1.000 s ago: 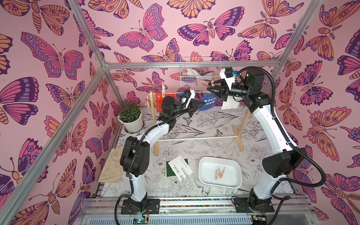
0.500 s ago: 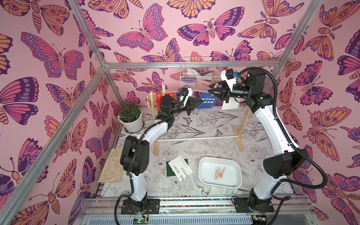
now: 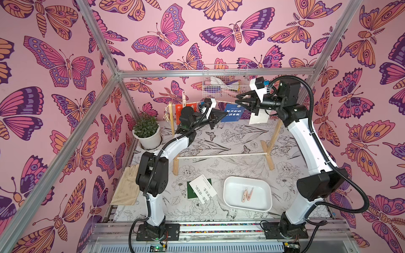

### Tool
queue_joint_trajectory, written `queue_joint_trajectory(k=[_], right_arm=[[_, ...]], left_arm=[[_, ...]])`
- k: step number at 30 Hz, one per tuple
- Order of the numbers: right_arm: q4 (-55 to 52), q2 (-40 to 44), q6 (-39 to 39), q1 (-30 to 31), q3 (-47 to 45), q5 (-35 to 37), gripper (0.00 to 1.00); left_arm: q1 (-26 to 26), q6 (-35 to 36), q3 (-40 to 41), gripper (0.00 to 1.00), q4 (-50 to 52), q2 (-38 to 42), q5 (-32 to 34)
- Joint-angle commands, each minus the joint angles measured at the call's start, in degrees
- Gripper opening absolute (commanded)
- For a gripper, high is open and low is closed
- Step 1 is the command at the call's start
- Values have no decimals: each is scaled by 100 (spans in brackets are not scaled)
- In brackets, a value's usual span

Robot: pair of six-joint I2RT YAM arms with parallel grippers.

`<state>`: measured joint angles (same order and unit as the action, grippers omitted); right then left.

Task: Remove the postcards from the strings
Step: Remove the clamp from the clothesline.

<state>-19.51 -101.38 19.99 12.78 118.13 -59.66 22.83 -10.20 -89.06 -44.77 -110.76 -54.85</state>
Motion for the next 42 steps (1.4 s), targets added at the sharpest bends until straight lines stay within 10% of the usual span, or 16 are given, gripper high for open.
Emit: queue_joint_trajectory(k=[1, 31, 42], right_arm=[[22, 200, 32, -6, -25, -231, 24], [1589, 952, -574, 108, -715, 511, 18], [2322, 2949, -1352, 930, -2953, 2240, 19]], left_arm=[[-69, -190, -97, 8, -58, -180, -122], [342, 130, 1421, 7, 139, 937, 163], [503, -354, 2811, 5, 1013, 2815, 1444]])
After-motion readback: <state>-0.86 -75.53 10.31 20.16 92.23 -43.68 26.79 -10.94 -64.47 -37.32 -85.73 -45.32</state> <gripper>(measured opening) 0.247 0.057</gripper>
